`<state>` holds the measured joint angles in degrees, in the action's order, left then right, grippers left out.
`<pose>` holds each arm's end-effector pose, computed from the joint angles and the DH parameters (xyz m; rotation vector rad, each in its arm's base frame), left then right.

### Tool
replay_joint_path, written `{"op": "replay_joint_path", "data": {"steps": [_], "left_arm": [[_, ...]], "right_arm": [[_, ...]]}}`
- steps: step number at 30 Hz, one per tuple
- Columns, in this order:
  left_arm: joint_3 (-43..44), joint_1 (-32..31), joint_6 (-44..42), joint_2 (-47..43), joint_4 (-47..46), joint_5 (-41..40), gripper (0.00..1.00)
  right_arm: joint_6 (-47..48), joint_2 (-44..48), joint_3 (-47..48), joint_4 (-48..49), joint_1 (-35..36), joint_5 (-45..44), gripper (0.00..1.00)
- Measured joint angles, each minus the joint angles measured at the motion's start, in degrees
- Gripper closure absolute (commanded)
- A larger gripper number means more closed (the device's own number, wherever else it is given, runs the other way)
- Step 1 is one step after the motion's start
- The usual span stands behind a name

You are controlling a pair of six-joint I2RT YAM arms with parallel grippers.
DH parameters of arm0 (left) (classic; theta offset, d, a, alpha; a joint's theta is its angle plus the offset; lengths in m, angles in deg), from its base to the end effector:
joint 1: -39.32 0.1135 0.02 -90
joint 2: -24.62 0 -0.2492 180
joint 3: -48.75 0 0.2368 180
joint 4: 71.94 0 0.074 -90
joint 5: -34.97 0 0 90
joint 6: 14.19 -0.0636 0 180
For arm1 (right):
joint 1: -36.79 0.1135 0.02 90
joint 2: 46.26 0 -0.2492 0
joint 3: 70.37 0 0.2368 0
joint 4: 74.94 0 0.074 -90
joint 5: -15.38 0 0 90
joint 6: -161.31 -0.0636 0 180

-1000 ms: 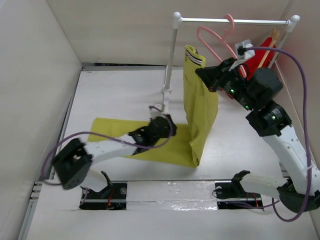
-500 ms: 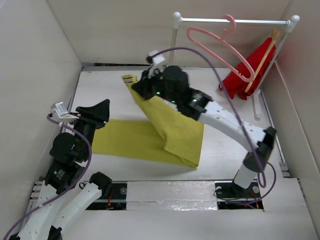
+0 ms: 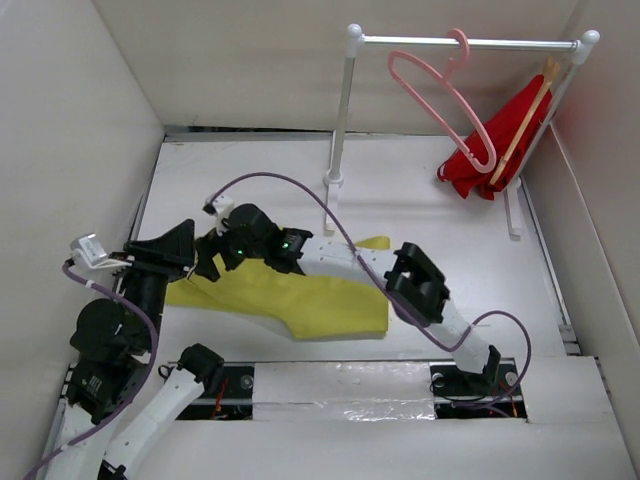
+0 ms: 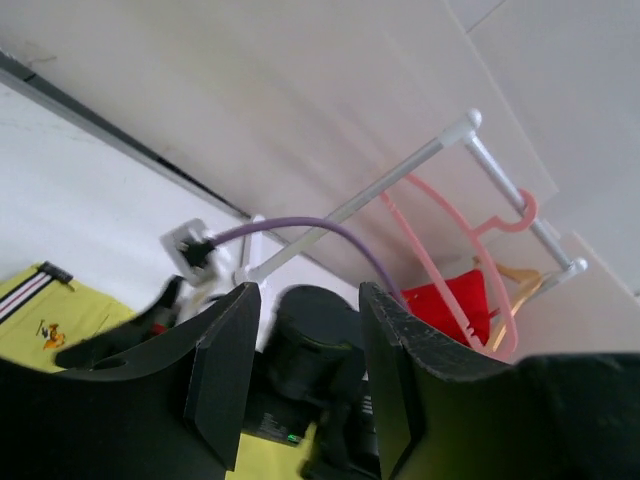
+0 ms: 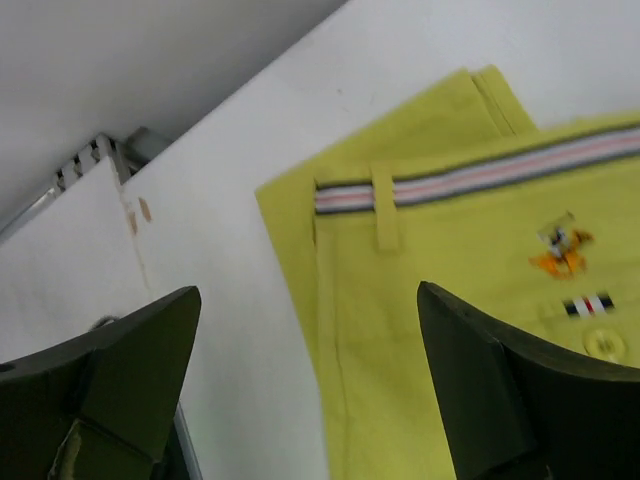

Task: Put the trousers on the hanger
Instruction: Fold the trousers at the center of the board.

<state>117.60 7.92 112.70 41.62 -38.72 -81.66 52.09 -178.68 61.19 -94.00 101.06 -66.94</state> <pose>0.0592 -0.0027 0.4144 -0.4714 1.2290 -0.7322 0.2327 0.5025 0.2472 -0.8853 1.8796 1.0729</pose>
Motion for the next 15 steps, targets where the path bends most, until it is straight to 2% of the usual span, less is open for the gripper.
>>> {"op": "replay_joint_path", "data": {"steps": [2, 3, 4, 6, 9, 11, 15], "left_arm": [[-3.10, 0.00, 0.46, 0.00, -0.42, 1.18, 0.58], [-4.96, 0.00, 0.70, 0.26, -0.90, 2.05, 0.58], [-6.95, 0.00, 1.03, 0.66, -1.57, 3.06, 0.59], [-10.97, 0.00, 1.77, 2.51, -3.48, 5.64, 0.59], [-17.11, 0.00, 2.67, 7.43, -7.93, 9.73, 0.60], [-20.90, -0.07, 3.06, 12.48, -11.23, 12.09, 0.60], [-24.98, -1.77, 3.56, 24.37, -17.64, 15.34, 0.60]], "right_arm": [[0.24, 8.07, -14.19, 3.74, -1.18, 0.31, 0.32], [0.39, 13.20, -21.29, 4.87, -1.99, 0.33, 0.50], [0.50, 18.60, -27.56, 6.01, -2.97, 0.15, 0.84], [0.70, 29.94, -38.95, 9.88, -5.09, -0.90, 1.00], [0.79, 48.33, -54.18, 16.90, -8.09, -4.61, 1.00], [0.44, 56.85, -62.31, 20.33, -8.55, -7.37, 1.00], [-1.73, 64.96, -79.12, 27.04, -8.85, -10.36, 1.00]]}}
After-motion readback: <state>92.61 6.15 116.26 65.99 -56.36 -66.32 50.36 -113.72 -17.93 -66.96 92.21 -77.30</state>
